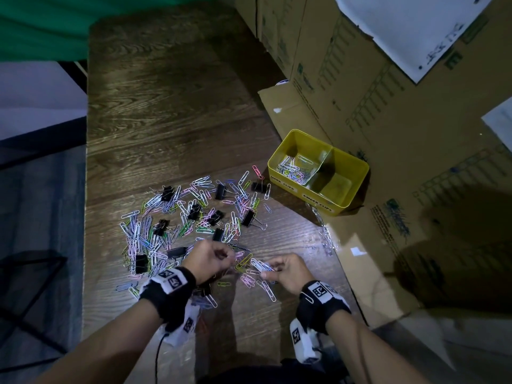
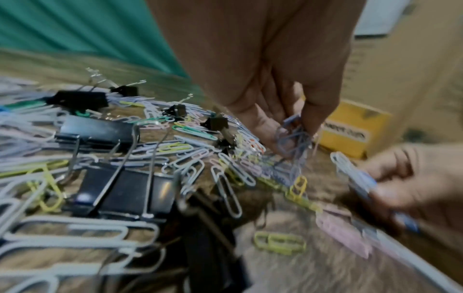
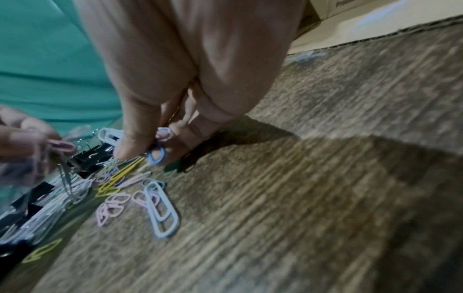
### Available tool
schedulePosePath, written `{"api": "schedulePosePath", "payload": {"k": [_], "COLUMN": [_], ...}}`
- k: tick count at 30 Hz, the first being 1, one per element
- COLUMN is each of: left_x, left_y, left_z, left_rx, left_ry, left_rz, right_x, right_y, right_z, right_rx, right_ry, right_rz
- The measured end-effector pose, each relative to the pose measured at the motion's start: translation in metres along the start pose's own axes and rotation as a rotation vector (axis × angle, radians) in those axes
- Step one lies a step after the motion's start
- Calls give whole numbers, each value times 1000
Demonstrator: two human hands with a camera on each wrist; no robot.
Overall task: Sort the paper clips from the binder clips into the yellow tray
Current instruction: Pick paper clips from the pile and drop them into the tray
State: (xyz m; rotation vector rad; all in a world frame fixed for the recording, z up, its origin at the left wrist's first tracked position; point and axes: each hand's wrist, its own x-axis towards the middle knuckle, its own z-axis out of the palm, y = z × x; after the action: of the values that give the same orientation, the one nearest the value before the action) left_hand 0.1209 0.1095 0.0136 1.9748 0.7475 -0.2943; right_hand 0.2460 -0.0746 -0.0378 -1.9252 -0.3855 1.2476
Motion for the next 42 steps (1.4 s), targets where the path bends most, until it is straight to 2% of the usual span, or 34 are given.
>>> {"api": "schedulePosePath", "payload": {"k": [2,4,10,14,17,19,21,23,26,28,32,34,40,42], "left_x": [1,3,40,93,134,155,172,182,182,177,147,126,69,59], "left_y": [6,18,90,145,174,181,178,171,170,168,151,131,49,31], "left_z": [-11,-23,-55,-58,-46,-34,-21,-15,-18,-24,-32,-32,-28,-28], "left_rx": [-195,-303,-538,-546,-490,-434,-316,-98,231,223,-67,-83,358,424], "left_ry": [-10,-20,-48,-5,104,130,108,62,13,22,170,159,-228,-258], "left_rz": [-76,-83,46,163,162,150,132,137,226,278,306,260,135,123], "right_x": [2,2,0,3,2,-3,-9,-12,-8,0,31,50,81,78], "right_y": [0,0,0,4,-3,-21,-47,-74,-110,-131,-166,-177,-178,-173], "right_z": [-1,-1,-1,1,-3,-13,-29,-52,-92,-117,-152,-156,-142,-136], "right_rx": [1,-13,-19,-50,1,111,236,331,388,310,-40,-244,-572,-617], "right_ry": [-4,-7,-9,22,79,141,214,308,450,536,682,655,443,384], "right_rz": [5,12,-4,18,-14,-73,-139,-197,-271,-289,-268,-240,-146,-161]}}
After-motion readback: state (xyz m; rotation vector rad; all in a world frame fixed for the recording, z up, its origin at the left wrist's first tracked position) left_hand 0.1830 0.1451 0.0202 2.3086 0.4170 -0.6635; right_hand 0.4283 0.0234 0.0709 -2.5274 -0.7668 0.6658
